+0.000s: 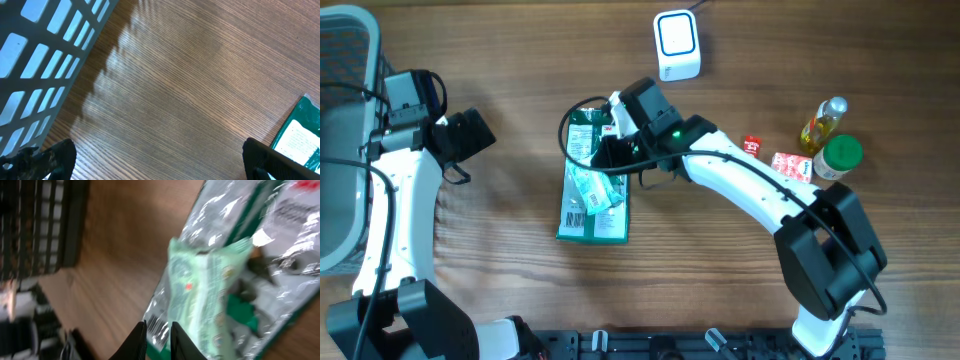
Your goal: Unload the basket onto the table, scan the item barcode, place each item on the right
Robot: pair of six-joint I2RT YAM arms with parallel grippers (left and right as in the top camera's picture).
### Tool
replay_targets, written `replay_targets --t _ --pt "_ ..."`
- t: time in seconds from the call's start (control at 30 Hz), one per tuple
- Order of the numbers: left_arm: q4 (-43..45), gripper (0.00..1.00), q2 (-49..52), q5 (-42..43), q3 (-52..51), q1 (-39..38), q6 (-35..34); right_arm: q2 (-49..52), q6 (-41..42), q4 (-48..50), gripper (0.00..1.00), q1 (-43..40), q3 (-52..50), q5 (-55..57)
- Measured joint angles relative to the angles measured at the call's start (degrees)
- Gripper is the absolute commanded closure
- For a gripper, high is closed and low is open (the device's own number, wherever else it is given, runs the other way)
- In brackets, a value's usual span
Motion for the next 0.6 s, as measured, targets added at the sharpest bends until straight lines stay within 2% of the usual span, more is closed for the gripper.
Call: replay_targets --t 0.3,0.43,0.6 --pt "0.00 0.00 0.00 0.02 0.00 0.00 0.00 7.13 -0.46 8.83 0.82 -0.04 -8.04 -4.02" --pt "0.00 0.00 0.00 0.00 0.00 0.00 0.00 7.78 0.61 9.70 0.74 -0.09 -8.02 -5.40" --pt "0.00 0.00 0.00 0.00 0.00 0.00 0.00 6.86 0.63 8.94 0.73 -0.17 -7.56 -7.15"
